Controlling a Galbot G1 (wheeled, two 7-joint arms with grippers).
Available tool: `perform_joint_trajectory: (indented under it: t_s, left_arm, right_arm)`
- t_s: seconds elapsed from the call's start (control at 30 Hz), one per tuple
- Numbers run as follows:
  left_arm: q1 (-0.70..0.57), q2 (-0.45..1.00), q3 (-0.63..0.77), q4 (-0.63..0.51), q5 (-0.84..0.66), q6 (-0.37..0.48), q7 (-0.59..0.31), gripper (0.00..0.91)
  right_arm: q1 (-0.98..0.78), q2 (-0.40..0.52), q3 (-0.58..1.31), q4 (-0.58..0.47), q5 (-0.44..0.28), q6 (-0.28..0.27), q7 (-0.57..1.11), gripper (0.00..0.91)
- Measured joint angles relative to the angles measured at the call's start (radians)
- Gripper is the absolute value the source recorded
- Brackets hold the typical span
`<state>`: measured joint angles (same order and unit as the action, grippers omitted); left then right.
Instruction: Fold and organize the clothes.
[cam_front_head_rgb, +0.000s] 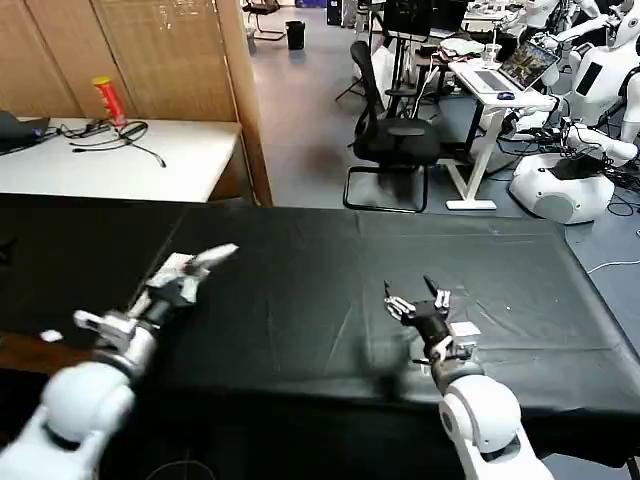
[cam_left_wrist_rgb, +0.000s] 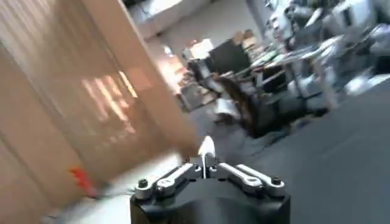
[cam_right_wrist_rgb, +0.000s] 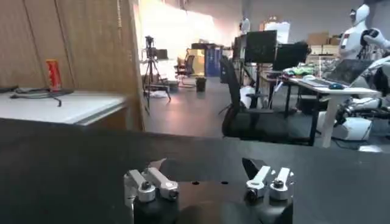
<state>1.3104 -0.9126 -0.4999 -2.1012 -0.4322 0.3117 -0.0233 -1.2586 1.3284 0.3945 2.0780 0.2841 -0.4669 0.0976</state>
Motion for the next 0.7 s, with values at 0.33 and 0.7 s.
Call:
perform_joint_trajectory:
  t_s: [0.33, 0.7]
  left_arm:
    - [0.007, -0.148, 0.175, 0.004, 0.087, -0.038, 0.087, 0.878]
    - [-0.003, -0.158, 0.161, -0.023, 0.083, -0.109, 0.109, 0.878]
  right_arm:
    - [0.027, -0.016, -0.053, -0.007, 0.158, -0.071, 0.001, 0.878]
    - [0.074, -0.002, -0.142, -0.054, 0.355, -0.176, 0.029, 0.878]
